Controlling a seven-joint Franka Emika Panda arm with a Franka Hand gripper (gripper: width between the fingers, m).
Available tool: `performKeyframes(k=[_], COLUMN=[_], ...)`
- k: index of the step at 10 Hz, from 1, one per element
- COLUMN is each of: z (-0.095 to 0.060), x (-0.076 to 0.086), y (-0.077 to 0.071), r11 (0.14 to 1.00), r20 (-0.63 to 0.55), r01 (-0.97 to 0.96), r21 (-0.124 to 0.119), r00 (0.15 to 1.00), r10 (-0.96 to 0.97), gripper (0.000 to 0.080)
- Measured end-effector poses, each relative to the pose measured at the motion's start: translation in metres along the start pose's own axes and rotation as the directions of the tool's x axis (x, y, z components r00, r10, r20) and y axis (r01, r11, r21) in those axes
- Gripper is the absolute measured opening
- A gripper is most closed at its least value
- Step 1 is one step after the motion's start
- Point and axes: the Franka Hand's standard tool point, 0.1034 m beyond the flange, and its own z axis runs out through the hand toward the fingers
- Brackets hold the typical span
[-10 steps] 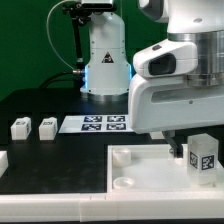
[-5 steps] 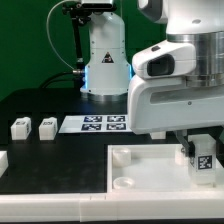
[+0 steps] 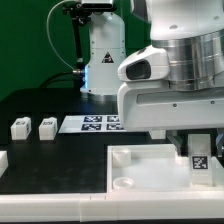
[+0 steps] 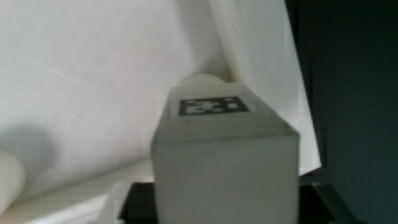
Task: Assemble one leg
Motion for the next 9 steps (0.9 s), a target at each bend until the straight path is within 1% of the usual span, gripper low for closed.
performKeyframes(k=[2,3,4,5,6,7,8,9], z=[0.0001,0.0010,0.0017,0.0022,0.0025,0.0027,0.0029,0.0028], x=[-0.0004,-0.0010,-0.0040,-0.0056,-0.0061,-0.0068,-0.0075,-0.0079], y=[-0.0002,0.0002,0.0008,0.0003,0.0014,0.0008,-0.0001,-0.0001], r11=[1.000,0.994,0.957,0.875,0.760,0.598,0.410,0.316], r20=[0.000,-0.010,-0.032,-0.038,-0.033,-0.028,-0.013,-0.009], r01=[-0.019,-0.109,-0.289,-0.485,-0.649,-0.801,-0.911,-0.948], r21=[-0.003,-0.001,0.002,0.011,0.030,0.037,0.045,0.044], r00=[1.000,0.994,0.957,0.874,0.760,0.597,0.410,0.316], r10=[0.019,0.109,0.289,0.485,0.649,0.801,0.912,0.949], gripper=[0.0291,0.0291,0.0292,0.0292,0.0292,0.0292,0.0292,0.0292])
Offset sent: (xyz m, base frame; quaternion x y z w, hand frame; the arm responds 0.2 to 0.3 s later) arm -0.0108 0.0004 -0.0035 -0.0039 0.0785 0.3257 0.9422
